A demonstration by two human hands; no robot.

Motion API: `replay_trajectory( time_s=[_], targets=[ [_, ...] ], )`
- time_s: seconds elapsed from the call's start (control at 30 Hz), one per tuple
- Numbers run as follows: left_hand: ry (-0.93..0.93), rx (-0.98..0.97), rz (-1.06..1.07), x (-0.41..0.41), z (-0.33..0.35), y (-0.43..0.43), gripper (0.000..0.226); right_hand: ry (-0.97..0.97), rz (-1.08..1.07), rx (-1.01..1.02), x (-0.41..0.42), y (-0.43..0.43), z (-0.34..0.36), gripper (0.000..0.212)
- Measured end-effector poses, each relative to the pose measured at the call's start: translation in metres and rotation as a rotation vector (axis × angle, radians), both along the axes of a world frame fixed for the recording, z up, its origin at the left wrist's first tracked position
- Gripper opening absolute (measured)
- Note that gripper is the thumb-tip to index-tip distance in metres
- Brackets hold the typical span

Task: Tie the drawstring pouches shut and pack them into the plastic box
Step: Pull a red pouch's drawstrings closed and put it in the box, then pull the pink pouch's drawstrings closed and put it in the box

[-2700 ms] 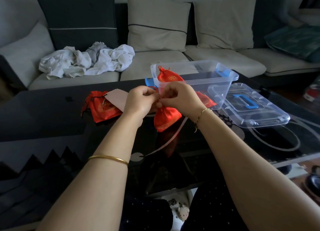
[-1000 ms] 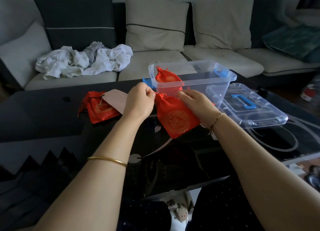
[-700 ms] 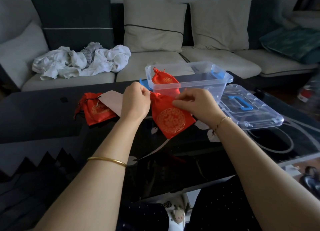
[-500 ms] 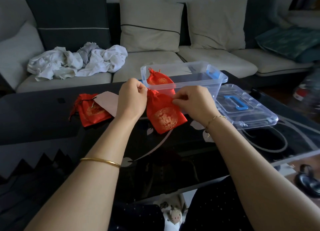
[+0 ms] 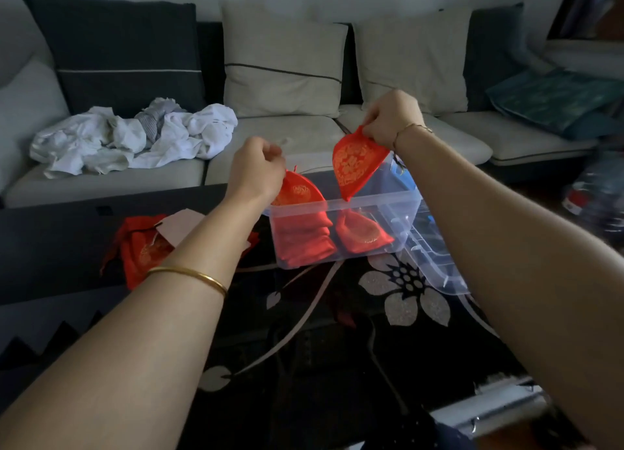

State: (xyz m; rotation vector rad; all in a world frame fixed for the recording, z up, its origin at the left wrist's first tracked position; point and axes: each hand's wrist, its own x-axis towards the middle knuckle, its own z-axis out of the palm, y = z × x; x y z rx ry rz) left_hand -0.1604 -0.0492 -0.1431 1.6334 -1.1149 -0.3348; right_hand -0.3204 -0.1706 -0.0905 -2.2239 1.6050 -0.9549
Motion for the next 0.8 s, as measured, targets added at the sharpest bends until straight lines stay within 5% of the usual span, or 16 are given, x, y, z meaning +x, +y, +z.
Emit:
replay_trajectory(
  time_s=[0.1, 0.2, 0.33, 0.47, 0.6, 0.73, 0.8],
  targets=[
    [-0.009, 0.023, -0.008, 0.007, -0.008, -0.010, 0.010, 0.039, -0.044, 0.147, 0.010, -0.028, -0.006, 0.012],
    [-0.019, 0.049, -0.006, 0.011, -0.015, -0.016, 0.009, 0.059, -0.030, 0.331, 0.012, -0.042, -0.010, 0.032],
    [-0.028, 0.059, 0.004, 0.014, -0.021, -0.019, 0.011, 0.275, 0.103, 0.556, 0.016, -0.038, -0.030, 0.029],
    [-0.043, 0.045, 0.036, 0.015, -0.020, -0.017, 0.014, 0.279, 0.167, 0.675, 0.023, -0.032, -0.044, 0.027],
    [-0.079, 0.018, 0.112, 0.024, -0.018, -0.010, 0.018, 0.297, 0.128, 0.494, 0.021, -0.025, -0.052, 0.022],
    [-0.070, 0.025, 0.223, 0.041, -0.026, 0.007, 0.022, 0.455, 0.092, 0.341, 0.038, 0.000, -0.027, 0.046],
    [-0.064, 0.055, 0.292, 0.051, -0.037, 0.020, 0.026, 0.357, 0.130, 0.191, 0.053, 0.022, -0.010, 0.022]
  ],
)
